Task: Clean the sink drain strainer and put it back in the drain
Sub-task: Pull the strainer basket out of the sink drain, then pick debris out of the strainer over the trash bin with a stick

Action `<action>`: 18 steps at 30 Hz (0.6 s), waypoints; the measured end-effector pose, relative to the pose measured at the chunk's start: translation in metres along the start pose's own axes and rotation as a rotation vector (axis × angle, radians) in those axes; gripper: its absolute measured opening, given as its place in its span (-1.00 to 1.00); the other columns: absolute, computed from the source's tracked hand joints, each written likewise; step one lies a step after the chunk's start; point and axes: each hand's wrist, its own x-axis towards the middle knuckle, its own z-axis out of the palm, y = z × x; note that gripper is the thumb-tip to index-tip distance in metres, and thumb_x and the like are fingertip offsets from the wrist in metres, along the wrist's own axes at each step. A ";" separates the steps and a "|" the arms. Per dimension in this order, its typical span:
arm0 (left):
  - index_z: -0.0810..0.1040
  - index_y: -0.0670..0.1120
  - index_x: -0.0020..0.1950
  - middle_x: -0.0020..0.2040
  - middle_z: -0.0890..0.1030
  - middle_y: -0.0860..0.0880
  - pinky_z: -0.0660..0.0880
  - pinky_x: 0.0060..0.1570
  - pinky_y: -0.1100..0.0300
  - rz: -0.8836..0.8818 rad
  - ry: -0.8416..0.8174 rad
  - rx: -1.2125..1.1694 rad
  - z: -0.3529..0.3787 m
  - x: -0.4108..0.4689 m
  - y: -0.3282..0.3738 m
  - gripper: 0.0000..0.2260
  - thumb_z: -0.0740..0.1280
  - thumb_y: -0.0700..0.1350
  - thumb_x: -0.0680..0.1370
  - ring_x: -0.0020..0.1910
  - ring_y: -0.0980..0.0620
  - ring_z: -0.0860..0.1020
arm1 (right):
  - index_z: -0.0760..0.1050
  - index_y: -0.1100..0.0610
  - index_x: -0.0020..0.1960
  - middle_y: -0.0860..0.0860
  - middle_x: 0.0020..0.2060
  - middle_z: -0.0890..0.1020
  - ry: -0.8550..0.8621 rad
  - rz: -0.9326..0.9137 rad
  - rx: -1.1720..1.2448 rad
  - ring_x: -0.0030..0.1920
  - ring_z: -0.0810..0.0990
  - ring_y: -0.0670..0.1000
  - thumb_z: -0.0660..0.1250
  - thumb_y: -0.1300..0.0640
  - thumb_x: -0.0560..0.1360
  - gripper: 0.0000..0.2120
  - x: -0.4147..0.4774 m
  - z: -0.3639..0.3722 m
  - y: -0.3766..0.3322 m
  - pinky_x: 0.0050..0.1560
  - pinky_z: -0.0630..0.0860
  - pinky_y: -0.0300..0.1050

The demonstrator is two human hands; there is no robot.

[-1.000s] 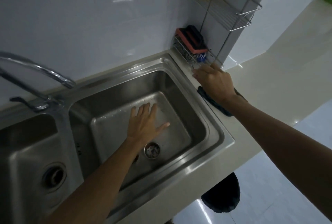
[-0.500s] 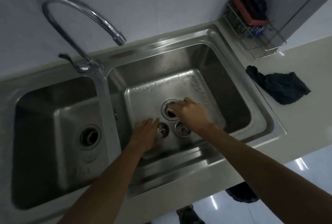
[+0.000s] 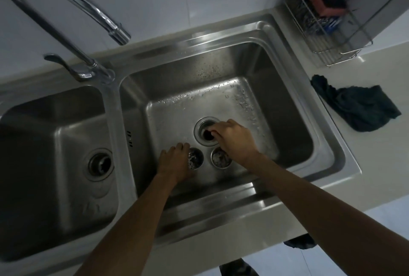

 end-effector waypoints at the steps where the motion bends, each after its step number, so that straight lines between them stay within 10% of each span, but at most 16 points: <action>1: 0.29 -0.03 0.49 0.41 0.46 -0.08 0.40 0.30 -0.12 -0.012 0.026 -0.038 -0.004 -0.003 0.001 -0.22 0.49 0.26 0.41 0.34 -0.15 0.50 | 0.59 -0.05 0.17 -0.04 0.03 0.68 0.003 0.006 0.013 0.06 0.57 0.02 0.25 0.05 0.62 -0.80 -0.002 -0.003 0.000 -0.08 0.59 0.02; 18: 0.39 0.04 0.31 0.26 0.59 0.01 0.51 0.23 -0.15 0.180 0.427 -0.379 -0.132 -0.120 0.076 -0.31 0.56 0.27 0.32 0.23 -0.11 0.57 | 0.61 0.00 0.13 -0.08 -0.09 0.69 0.555 0.219 0.143 -0.09 0.61 -0.04 0.27 -0.03 0.64 -0.81 -0.121 -0.139 -0.032 -0.20 0.58 -0.08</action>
